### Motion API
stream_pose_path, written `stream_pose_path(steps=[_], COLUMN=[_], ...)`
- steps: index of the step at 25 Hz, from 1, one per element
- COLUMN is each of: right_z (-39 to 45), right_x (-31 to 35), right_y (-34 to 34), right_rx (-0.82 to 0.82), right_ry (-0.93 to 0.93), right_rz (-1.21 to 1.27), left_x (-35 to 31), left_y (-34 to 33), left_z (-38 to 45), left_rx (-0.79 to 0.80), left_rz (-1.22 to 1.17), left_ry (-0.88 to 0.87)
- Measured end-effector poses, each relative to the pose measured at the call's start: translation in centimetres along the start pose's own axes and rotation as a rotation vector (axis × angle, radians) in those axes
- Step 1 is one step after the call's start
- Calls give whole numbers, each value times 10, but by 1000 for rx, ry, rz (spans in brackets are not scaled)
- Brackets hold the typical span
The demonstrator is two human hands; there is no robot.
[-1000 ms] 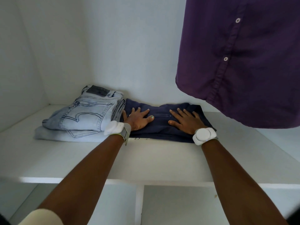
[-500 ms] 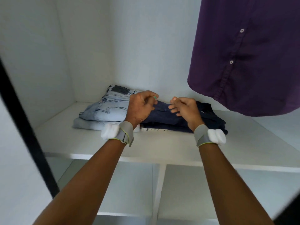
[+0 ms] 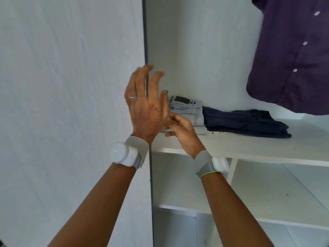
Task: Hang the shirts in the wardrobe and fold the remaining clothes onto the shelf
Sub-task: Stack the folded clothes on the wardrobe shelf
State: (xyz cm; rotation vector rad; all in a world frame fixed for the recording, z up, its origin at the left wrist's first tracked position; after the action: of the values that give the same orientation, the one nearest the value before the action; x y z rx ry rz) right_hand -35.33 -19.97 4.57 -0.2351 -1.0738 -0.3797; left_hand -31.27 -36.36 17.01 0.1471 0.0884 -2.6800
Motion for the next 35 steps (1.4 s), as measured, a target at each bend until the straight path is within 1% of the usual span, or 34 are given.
stream_pose_path(steps=[2, 3, 5, 6, 8, 12, 14, 17, 22, 26, 28, 31, 33, 35], right_z=[-10, -11, -8, -5, 2, 11, 15, 15, 7, -5, -12, -18, -28, -39], right_x=[-2, -4, -9, -13, -17, -24, -28, -29, -20, -16, -14, -17, -8, 3], right_y=[-42, -54, -68, -69, -69, -64, -69, -58, -37, -8, 8, 34, 60, 82], right_rx=[78, 87, 62, 34, 17, -7, 24, 15, 57, 56, 24, 35, -26, -69], right_ry=[-57, -80, -113, -113, -102, -100, -72, -51, -40, -46, -51, -23, -24, -23], right_rz=[-50, -74, -122, -145, -181, -272, -290, -334, -302, -254, -325, -378, -381, -328], left_x=[46, 63, 88, 95, 102, 103, 105, 98, 78, 49, 36, 12, -11, -33], left_y=[10, 3, -13, -19, -24, -26, -21, -30, -41, -51, -55, -62, -71, -77], left_z=[-6, -12, -29, -36, -44, -46, -47, -49, -52, -58, -60, -60, -62, -65], left_rx=[111, 205, 407, 476, 528, 563, 545, 562, 551, 525, 512, 468, 455, 436], left_rz=[79, 126, 166, 162, 160, 204, 274, 281, 285, 300, 292, 298, 263, 249], left_ry=[102, 120, 114, 99, 66, 48, 75, 60, 59, 52, 37, 20, 2, -21])
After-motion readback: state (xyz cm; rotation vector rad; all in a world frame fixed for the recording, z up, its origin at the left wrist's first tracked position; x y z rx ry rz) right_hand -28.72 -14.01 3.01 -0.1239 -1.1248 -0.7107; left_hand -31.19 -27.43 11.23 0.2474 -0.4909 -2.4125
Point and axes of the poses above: each hand's wrist, its own z-axis towards the middle knuckle, its own y-axis out of the back of the hand, x = y × z, the point moved 10 cm from there along z, towards the middle knuckle, and after that the axes turned 3 degrees about y, right-handed, at the moved point
